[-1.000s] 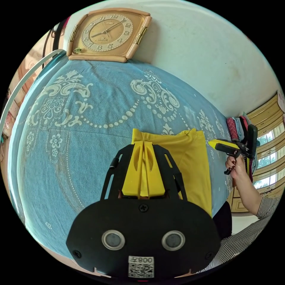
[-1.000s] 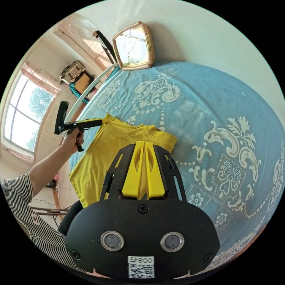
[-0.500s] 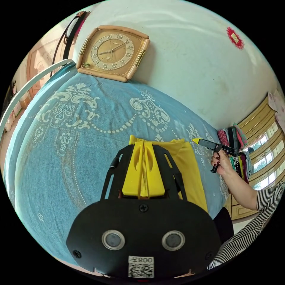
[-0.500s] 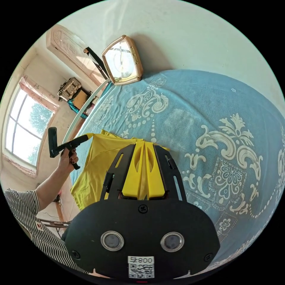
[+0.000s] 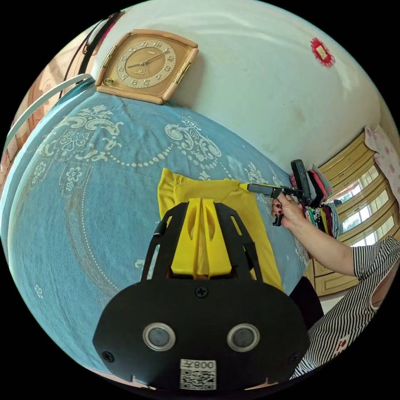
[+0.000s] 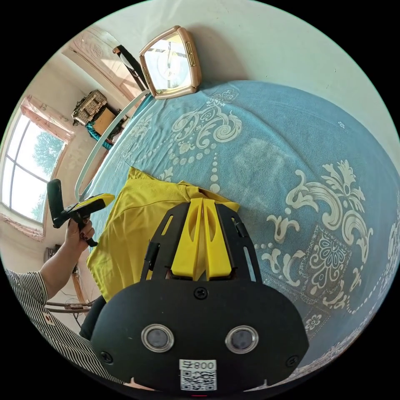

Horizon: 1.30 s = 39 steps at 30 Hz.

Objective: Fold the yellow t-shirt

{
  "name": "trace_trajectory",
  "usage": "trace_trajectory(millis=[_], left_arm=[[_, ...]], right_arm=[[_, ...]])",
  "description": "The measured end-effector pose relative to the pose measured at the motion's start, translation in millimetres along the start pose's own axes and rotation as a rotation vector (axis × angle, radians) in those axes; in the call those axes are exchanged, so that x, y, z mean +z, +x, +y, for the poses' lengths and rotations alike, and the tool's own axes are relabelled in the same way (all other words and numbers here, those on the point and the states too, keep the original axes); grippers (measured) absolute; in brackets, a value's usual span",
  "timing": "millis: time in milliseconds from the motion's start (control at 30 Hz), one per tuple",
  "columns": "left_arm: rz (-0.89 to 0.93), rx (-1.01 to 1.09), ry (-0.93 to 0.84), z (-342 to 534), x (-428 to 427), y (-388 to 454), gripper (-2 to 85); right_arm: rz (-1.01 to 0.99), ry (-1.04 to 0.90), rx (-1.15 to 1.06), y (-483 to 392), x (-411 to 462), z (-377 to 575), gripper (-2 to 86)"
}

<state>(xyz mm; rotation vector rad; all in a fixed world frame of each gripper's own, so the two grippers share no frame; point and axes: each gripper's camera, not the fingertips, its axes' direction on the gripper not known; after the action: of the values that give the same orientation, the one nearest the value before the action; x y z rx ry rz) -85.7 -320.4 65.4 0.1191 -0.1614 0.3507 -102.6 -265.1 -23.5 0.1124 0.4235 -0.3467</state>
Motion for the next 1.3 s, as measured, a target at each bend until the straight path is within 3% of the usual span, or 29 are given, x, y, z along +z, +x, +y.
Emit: trace_trajectory(millis=[67, 233, 400, 567, 700, 900, 1067, 1300], left_arm=[[-0.095, -0.01, -0.109, 9.3, 15.8, 6.1, 0.3], [-0.017, -0.072, 0.008, 34.9, -24.1, 25.7, 0.3], [0.089, -0.049, -0.039, 108.2, -51.2, 82.9, 0.3], [0.01, -0.167, -0.171, 179.6, -46.3, 103.6, 0.3], [0.04, -0.277, -0.1, 203.3, -72.6, 115.9, 0.2], [0.031, -0.224, -0.162, 230.0, -88.9, 166.9, 0.3], [0.1, -0.198, -0.17, 249.8, -91.4, 211.7, 0.6], [0.115, -0.015, -0.328, 258.6, -53.2, 299.5, 3.2]], right_arm=[[-0.013, 0.026, -0.004, -4.9, -7.8, 6.2, 0.1], [-0.184, 0.089, 0.028, -8.8, -46.3, 62.3, 0.1], [-0.405, -0.049, 0.02, -52.4, -35.6, 178.2, 0.1], [-0.35, -0.283, 0.023, -95.3, 20.9, 257.5, 0.1], [-0.384, -0.23, 0.082, -101.3, 20.4, 266.0, 0.1], [-0.333, -0.296, 0.058, -117.1, 38.8, 292.4, 0.1], [-0.429, -0.23, 0.17, -103.2, 30.9, 317.4, 0.1], [-0.598, -0.112, 0.367, -64.1, 24.7, 365.9, 0.4]])
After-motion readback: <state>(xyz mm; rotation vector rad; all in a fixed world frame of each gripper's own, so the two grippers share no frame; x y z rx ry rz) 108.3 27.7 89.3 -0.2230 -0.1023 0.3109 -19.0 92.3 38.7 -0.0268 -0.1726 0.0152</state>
